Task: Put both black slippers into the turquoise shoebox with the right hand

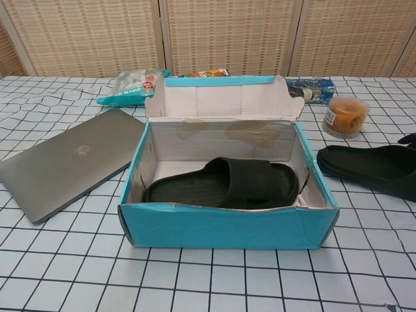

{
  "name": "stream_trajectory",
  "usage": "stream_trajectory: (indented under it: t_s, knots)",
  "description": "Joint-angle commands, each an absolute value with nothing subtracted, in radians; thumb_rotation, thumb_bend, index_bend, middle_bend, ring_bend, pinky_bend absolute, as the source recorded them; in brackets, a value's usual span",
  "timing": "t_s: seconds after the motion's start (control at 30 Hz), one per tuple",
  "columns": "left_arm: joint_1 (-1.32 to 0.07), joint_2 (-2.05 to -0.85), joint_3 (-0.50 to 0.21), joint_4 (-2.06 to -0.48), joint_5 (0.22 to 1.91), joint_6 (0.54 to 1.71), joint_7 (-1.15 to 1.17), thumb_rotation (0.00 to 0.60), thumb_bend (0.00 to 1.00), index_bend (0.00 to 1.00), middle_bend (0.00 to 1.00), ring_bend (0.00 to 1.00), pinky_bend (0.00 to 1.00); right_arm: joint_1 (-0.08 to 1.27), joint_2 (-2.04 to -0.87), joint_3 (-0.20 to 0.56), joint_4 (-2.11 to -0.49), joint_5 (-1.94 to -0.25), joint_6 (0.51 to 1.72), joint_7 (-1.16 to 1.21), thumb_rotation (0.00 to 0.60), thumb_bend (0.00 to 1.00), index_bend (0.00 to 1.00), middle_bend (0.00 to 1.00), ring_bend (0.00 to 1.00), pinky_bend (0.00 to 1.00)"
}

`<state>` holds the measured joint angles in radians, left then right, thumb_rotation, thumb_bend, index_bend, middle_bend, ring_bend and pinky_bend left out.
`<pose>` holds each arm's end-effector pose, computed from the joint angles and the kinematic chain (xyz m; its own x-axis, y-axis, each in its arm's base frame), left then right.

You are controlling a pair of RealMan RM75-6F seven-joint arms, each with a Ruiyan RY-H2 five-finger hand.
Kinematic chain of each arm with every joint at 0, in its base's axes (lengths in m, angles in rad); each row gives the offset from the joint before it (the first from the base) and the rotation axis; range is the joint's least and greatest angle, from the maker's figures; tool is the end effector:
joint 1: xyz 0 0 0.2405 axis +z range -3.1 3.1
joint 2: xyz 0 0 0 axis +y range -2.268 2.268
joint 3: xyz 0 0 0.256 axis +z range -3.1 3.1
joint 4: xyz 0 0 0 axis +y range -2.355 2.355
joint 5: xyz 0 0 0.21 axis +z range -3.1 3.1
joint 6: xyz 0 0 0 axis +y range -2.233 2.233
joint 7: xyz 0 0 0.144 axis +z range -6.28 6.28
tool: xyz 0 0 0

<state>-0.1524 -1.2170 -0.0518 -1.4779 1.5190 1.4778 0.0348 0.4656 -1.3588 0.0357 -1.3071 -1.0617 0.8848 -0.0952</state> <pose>-0.3133 0.2044 0.1382 0.4593 -0.0268 0.8879 0.8843 -0.0801 -0.4599 -0.3413 -0.2913 0.0550 0.3959 -0.4367 0.8078 -0.8856 0.0511 0.4616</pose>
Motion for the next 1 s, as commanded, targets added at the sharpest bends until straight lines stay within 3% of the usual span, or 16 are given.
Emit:
stream_trajectory:
  t_s: [0.03, 0.3, 0.5, 0.67, 0.83, 1.0]
  knots:
    - [-0.154, -1.217, -0.051, -1.480, 1.516, 1.473, 0.035, 0.600, 0.45, 0.28, 0.20, 0.18, 0.37, 0.466, -1.384, 0.043, -1.274, -1.064, 0.869, -0.085, 0.600, 0.05, 0.07, 0.08, 0.00, 0.02]
    - [-0.154, -1.218, -0.050, -1.480, 1.520, 1.475, 0.042, 0.600, 0.45, 0.28, 0.20, 0.18, 0.37, 0.463, -1.424, 0.055, -1.220, -1.086, 0.854, -0.053, 0.600, 0.05, 0.14, 0.15, 0.01, 0.10]
    - [-0.156, -1.220, -0.049, -1.477, 1.513, 1.463, 0.046, 0.600, 0.45, 0.28, 0.20, 0.18, 0.37, 0.445, -1.421, 0.070, -1.227, -1.128, 0.909, -0.026, 0.600, 0.05, 0.31, 0.37, 0.20, 0.25]
    - [-0.156, -1.222, -0.048, -1.475, 1.517, 1.467, 0.052, 0.600, 0.45, 0.28, 0.20, 0.18, 0.37, 0.424, -1.384, 0.083, -1.283, -1.158, 0.966, -0.011, 0.600, 0.05, 0.45, 0.45, 0.28, 0.31]
    - [-0.156, -1.222, -0.049, -1.476, 1.515, 1.465, 0.052, 0.600, 0.45, 0.28, 0.20, 0.18, 0.37, 0.390, -1.328, 0.105, -1.390, -1.164, 1.086, -0.096, 0.600, 0.05, 0.50, 0.49, 0.32, 0.34]
    - [-0.157, -1.222, -0.048, -1.479, 1.514, 1.462, 0.052, 0.600, 0.46, 0.28, 0.20, 0.18, 0.37, 0.345, -1.323, 0.137, -1.542, -1.225, 1.324, -0.257, 0.600, 0.05, 0.55, 0.54, 0.37, 0.39]
